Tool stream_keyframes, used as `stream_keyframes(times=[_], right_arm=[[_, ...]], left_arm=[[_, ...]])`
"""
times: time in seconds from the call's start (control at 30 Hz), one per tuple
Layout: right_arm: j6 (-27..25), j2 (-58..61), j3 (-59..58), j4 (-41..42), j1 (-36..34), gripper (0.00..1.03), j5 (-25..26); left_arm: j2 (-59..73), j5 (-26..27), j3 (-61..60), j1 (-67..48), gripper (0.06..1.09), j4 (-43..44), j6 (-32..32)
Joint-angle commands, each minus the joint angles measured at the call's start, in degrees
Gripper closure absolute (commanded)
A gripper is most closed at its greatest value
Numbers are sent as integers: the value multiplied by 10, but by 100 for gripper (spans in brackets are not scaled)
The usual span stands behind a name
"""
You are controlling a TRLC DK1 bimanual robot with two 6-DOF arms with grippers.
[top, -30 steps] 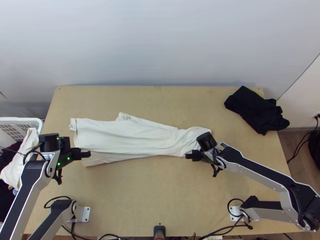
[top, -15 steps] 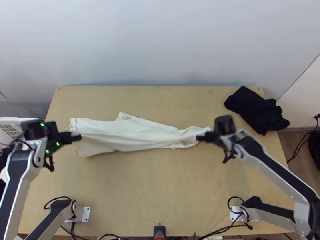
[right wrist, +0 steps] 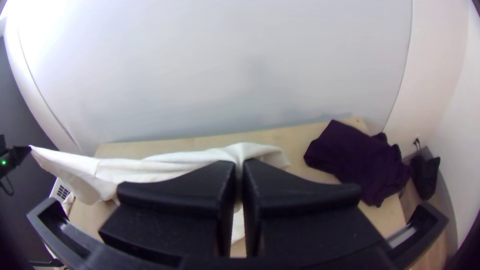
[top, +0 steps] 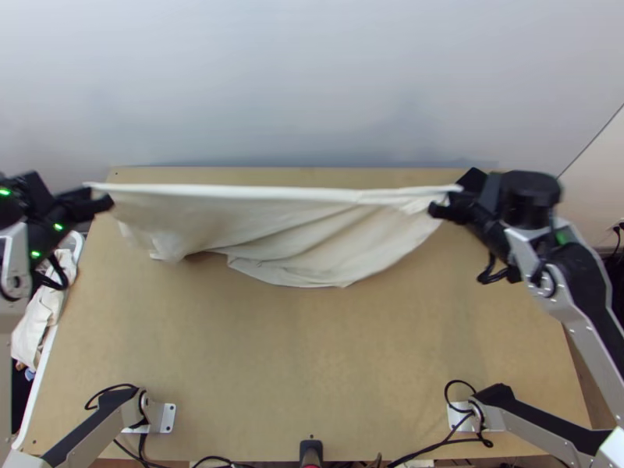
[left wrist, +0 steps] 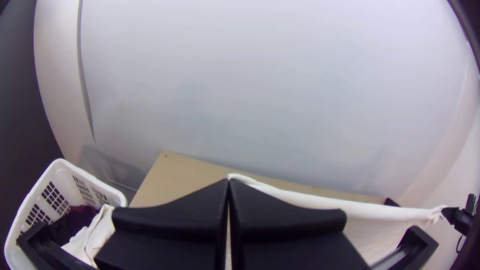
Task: Fold the t-shirt
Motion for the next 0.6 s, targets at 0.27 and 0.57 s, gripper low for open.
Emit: stream_keyframes(times=[0.27,0.57], right_arm=[[-77,-37,177,-17,35,100,102],[-104,-45,309,-67,44,100,112]], left_arm=[[-8,-4,196,-2,105,9,-4],[-29,-5,317,13,105,-3,11]])
